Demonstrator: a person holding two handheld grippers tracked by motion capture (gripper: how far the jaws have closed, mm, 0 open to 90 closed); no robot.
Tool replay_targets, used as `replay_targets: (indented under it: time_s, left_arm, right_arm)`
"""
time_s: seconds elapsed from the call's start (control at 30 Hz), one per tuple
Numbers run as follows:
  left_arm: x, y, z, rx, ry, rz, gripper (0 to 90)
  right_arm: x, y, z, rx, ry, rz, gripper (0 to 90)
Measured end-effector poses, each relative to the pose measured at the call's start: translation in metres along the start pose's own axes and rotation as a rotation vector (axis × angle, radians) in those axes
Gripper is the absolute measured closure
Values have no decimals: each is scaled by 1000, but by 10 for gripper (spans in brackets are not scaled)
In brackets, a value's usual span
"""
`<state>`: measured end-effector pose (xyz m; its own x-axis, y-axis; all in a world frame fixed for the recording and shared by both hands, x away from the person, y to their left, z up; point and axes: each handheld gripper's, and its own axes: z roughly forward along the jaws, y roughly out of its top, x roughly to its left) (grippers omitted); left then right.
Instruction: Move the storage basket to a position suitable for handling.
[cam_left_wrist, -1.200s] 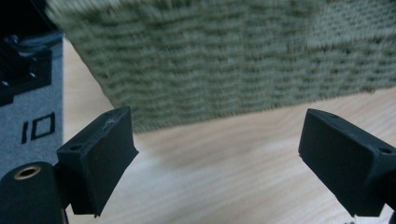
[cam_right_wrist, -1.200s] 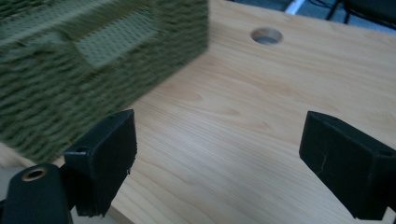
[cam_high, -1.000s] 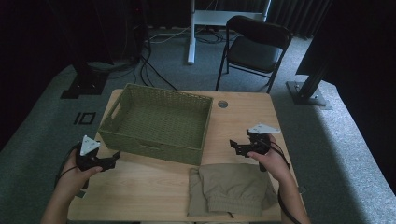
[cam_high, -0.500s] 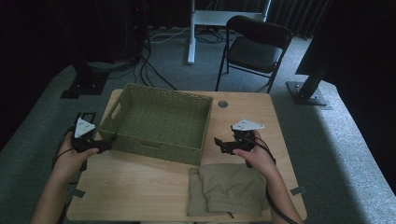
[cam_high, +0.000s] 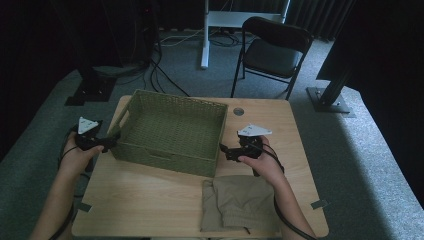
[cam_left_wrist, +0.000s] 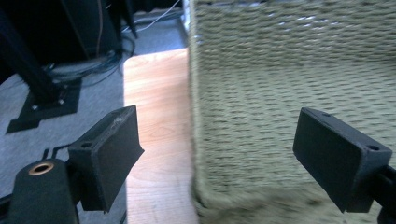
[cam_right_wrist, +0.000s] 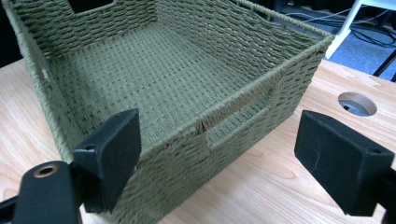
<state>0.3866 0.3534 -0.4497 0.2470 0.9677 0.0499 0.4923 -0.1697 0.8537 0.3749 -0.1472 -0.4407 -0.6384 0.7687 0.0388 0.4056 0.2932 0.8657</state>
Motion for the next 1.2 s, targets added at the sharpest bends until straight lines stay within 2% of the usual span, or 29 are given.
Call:
replay_targets:
  time_s: [0.07, 0.13, 0.23, 0.27, 0.3, 0.37, 0.4, 0.43, 0.47, 0.53, 0.63, 0.67, 0.83, 0.87, 0.97, 1.03, 1.1, 1.2]
  left_arm:
    - [3, 0, 6, -2, 23, -1, 181]
    - [6, 0, 10, -11, 21, -24, 199]
    - [6, -1, 16, -6, 16, -17, 242]
    - [6, -2, 19, 3, 13, -15, 291]
    - [6, -4, 21, 6, 18, -16, 298]
    - [6, -7, 25, 13, 32, -5, 398]
    - [5, -9, 26, 17, 42, -10, 410]
    - [4, -10, 28, 23, 37, -12, 458]
    - [3, -11, 29, 11, 26, -32, 502]
    - [1, -12, 29, 14, 16, -45, 575]
    - [-3, -10, 30, 23, 20, -37, 650]
    - [-5, -10, 30, 27, 33, -27, 672]
    - [-11, -7, 29, 56, 73, -20, 733]
    - [-12, -7, 29, 57, 94, -20, 733]
    - [-13, -9, 29, 48, 122, -48, 812]
    - [-14, -10, 28, 42, 125, -66, 821]
    - [-15, -10, 27, 44, 129, -67, 821]
    - [-18, -11, 26, 48, 134, -74, 821]
  right_arm:
    - [2, 0, 3, 4, 3, 16, 144]
    - [5, 1, 6, 4, 5, 26, 146]
    - [11, 3, 11, 5, 2, 34, 152]
    - [14, 3, 14, 9, -3, 38, 153]
    - [16, 2, 16, 15, -11, 39, 173]
    - [20, 0, 22, 30, -43, 28, 219]
    - [21, -1, 24, 38, -49, 22, 228]
    - [23, -3, 26, 47, -52, 16, 265]
    - [24, -5, 28, 58, -56, 7, 293]
    - [26, -8, 30, 55, -60, 24, 310]
    - [30, -9, 31, 50, -72, 28, 332]
    - [31, -10, 32, 50, -79, 21, 332]
    - [34, -10, 34, 44, -95, 9, 368]
    - [35, -10, 34, 48, -94, 7, 375]
    - [35, -9, 35, 57, -100, 14, 380]
    - [35, -9, 36, 59, -92, 15, 416]
    - [34, -9, 37, 64, -76, 26, 465]
    - [35, -8, 38, 78, -94, 44, 476]
